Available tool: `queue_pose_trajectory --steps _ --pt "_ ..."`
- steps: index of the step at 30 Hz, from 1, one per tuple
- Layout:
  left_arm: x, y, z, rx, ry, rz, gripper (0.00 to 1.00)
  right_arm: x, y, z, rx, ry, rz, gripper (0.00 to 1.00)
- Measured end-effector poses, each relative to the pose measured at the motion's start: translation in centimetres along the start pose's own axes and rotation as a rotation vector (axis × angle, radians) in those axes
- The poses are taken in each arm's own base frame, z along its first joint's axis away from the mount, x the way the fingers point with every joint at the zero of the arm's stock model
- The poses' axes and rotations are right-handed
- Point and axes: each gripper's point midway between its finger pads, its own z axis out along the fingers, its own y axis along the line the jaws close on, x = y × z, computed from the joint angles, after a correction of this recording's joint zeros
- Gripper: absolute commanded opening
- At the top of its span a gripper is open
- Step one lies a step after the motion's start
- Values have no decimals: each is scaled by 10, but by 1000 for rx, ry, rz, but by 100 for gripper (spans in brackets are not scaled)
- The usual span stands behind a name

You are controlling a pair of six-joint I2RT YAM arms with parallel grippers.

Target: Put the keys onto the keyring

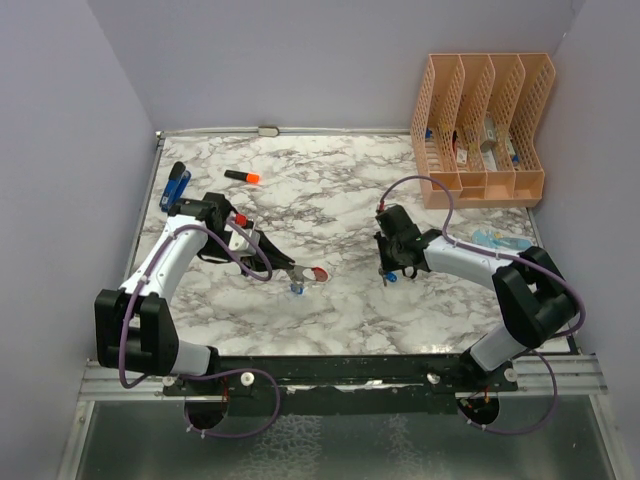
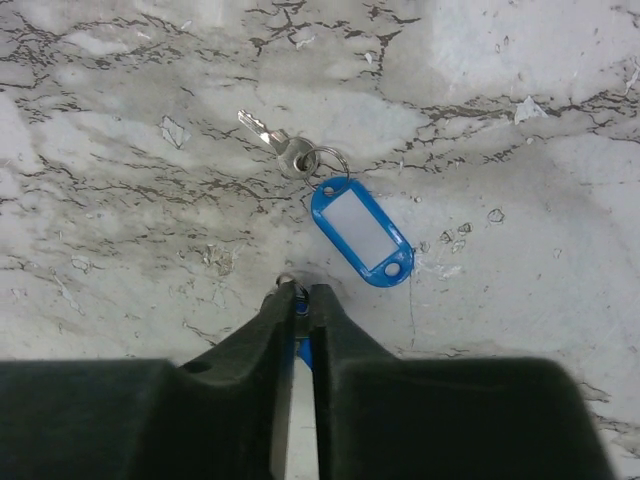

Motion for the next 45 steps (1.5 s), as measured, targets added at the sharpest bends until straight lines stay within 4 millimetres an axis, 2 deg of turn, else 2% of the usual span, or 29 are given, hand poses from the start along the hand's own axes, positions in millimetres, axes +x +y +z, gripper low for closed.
queue_pose_trajectory --steps 5,13,17,21,26,32,37,45 --pt "1 0 0 1 0 -6 0 -3 3 1 -16 -15 -3 1" --pt "2 1 0 1 -1 -8 0 -4 4 1 -21 -20 -6 1" --pt "3 2 0 1 0 -16 0 -10 5 -11 -36 -40 -5 1" --pt "-2 8 -1 -1 1 -11 0 -30 15 -48 -115 -115 3 1" --pt "-23 23 -3 -11 2 34 0 -77 37 -115 -268 -283 9 1" --pt "-37 34 -3 -12 -12 27 0 -105 68 -184 -484 -398 9 1" --pt "-32 35 3 9 -18 -4 0 -107 93 -209 -633 -388 7 1" --pt "-25 37 5 18 -16 -17 0 -96 139 -235 -830 -341 -11 1"
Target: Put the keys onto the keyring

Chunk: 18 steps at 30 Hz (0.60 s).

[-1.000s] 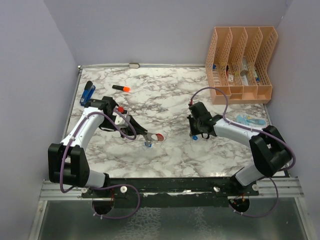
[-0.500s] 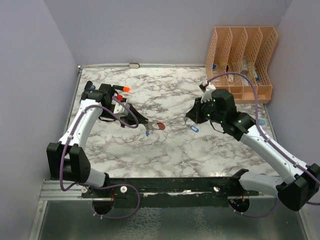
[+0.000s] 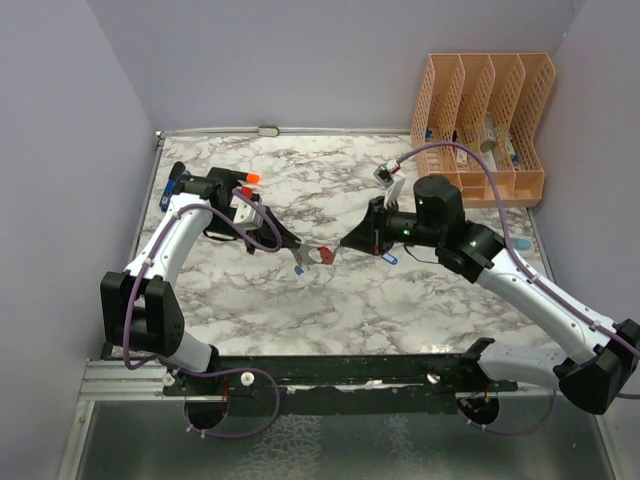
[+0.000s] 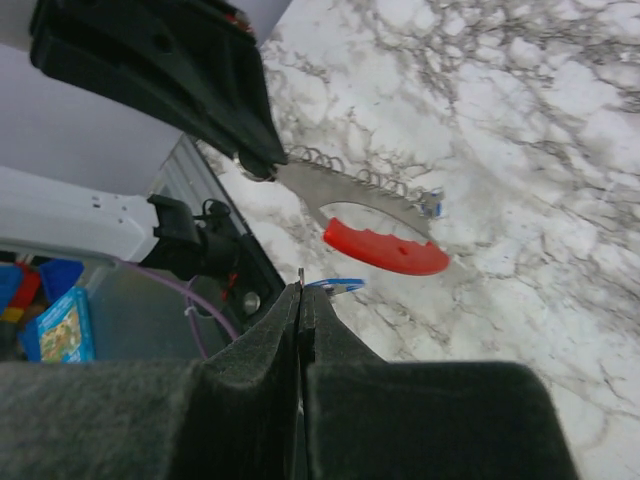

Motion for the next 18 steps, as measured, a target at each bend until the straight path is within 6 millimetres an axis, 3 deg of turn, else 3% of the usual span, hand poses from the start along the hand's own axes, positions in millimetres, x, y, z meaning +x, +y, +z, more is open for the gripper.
queue_pose_trajectory --steps 9,18 --pt "-4 5 -1 1 8 52 0 9 36 16 -118 36 23 1" --pt "-6 2 4 19 5 69 0 17 43 48 -121 83 49 1"
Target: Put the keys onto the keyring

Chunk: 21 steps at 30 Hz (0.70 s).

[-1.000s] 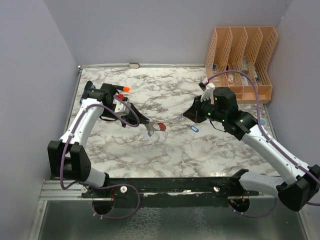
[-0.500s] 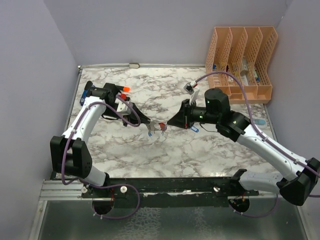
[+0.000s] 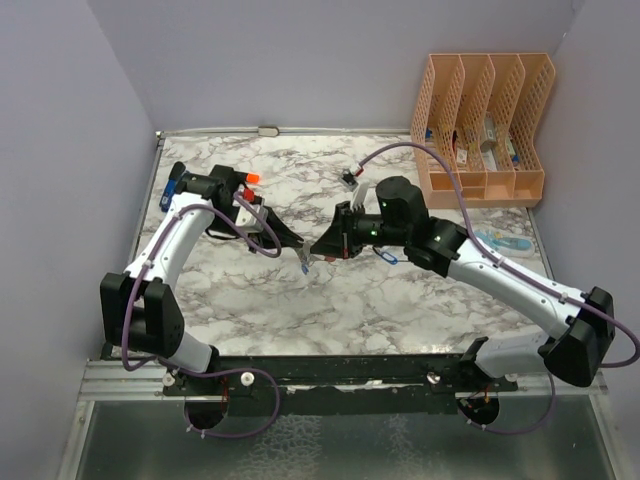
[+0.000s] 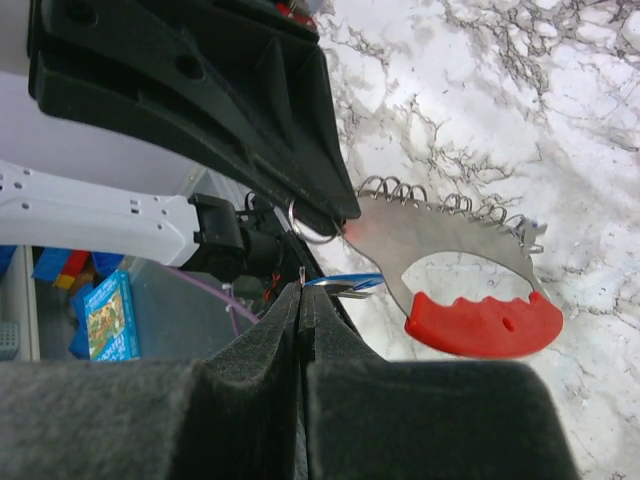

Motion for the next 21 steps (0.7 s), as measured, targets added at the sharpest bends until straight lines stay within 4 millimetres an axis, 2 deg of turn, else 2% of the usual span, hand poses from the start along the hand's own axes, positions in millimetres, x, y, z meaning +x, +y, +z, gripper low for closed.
queue_pose_trajectory --steps 3,11,21 --pt "-2 -1 0 2 0 8 0 -5 0 6 16 -9 3 1" --pt "-10 -6 1 2 -1 41 0 -20 1 5 55 -56 -6 1" --pt "-14 -8 1 5 -1 54 0 -20 -2 10 94 -48 -1 1"
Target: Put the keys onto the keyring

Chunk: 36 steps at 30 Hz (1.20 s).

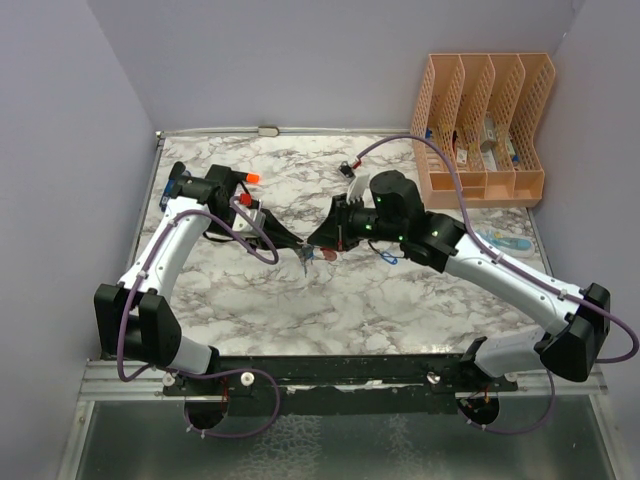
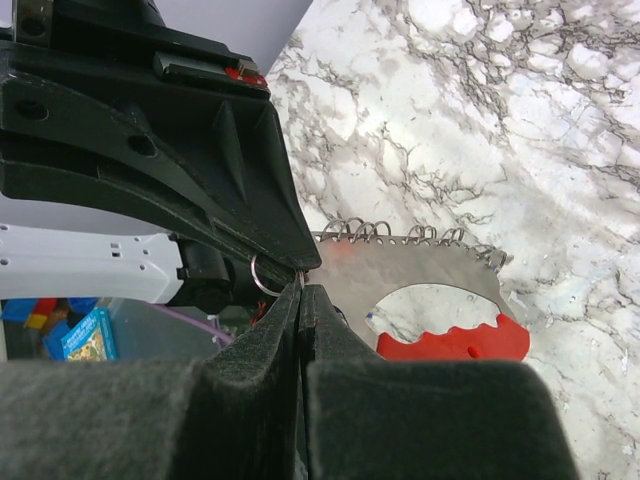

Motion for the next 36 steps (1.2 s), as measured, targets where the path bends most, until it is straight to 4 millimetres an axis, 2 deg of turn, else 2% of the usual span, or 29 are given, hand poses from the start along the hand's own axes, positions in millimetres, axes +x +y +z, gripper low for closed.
queue_pose_trajectory --steps 36 --pt "6 -1 2 13 5 9 0 6 23 -5 -37 16 32 1"
